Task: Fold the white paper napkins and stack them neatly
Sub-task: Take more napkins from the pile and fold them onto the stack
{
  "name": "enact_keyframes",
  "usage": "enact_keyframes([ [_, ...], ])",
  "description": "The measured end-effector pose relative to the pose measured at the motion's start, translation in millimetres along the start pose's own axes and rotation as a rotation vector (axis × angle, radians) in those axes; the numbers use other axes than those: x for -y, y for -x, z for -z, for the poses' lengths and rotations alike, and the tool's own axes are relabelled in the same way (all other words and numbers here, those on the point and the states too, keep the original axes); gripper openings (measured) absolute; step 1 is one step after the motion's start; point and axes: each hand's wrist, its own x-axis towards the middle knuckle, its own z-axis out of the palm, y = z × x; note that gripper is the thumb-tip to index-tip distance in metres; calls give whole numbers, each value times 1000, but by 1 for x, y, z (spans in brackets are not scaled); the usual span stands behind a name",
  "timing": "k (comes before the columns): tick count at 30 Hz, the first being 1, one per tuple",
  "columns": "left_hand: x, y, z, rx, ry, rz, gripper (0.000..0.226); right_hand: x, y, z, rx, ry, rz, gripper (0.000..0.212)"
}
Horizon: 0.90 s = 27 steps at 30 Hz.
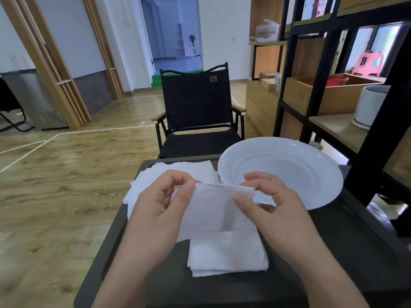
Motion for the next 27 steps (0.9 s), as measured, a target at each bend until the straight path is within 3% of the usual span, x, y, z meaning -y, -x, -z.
enact_keyframes([
  [2, -3, 2, -3, -10, 25, 69, 11, 1, 0, 2, 17, -53, -37, 5],
  [5, -3, 3, -2, 108, 81, 207, 7, 0, -1, 4, 12, -119, -158, 9],
  [7, 6, 2, 0, 170, -13, 253, 27, -6, -4, 4, 3, -98, -221, 12],
  [9, 14, 0, 1, 165, -117, 326, 46, -15, -5, 5, 19, -10, -252, 19],
  [15, 34, -2, -2, 148, -438, 416, 43, -17, -5, -1, -19, 360, -291, 54],
  [22, 32, -1, -3, 120, -635, 482, 41, -20, -1, -7, 3, 654, -290, 46],
  [25, 35, -1, 0, 45, -910, 441, 44, -13, 2, 0, -29, 718, -322, 26],
  [27, 37, 0, -1, 70, -1029, 449, 42, -9, 4, 3, 1, 760, -360, 27],
])
